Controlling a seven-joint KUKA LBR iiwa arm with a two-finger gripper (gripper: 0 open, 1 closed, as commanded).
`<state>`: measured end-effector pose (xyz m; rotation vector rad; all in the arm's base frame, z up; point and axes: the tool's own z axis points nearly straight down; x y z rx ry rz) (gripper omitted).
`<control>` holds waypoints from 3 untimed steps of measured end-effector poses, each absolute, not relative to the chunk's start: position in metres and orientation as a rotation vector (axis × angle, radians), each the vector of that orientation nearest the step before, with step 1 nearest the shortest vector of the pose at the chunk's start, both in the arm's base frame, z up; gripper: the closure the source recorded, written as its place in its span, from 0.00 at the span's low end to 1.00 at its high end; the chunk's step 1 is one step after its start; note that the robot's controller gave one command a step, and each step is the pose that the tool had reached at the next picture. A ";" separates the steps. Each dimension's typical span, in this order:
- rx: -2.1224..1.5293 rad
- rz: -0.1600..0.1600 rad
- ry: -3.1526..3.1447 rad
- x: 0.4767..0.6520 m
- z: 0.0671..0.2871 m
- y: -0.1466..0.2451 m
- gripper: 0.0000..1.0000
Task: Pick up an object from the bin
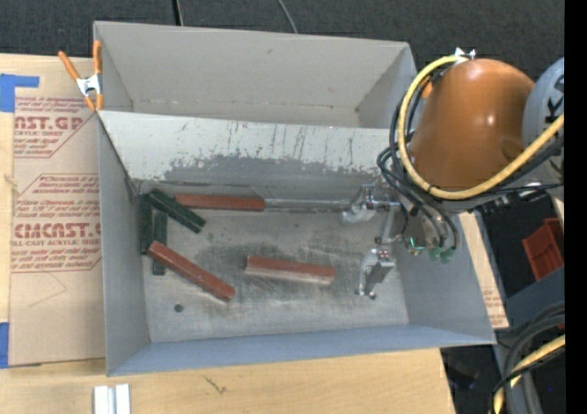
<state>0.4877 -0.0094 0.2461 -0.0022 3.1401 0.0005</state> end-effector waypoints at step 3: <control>-0.237 0.000 3.122 0.518 0.076 0.017 1.00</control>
Offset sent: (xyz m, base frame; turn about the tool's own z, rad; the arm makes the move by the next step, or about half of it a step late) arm 0.0265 0.0260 -0.1761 -0.1506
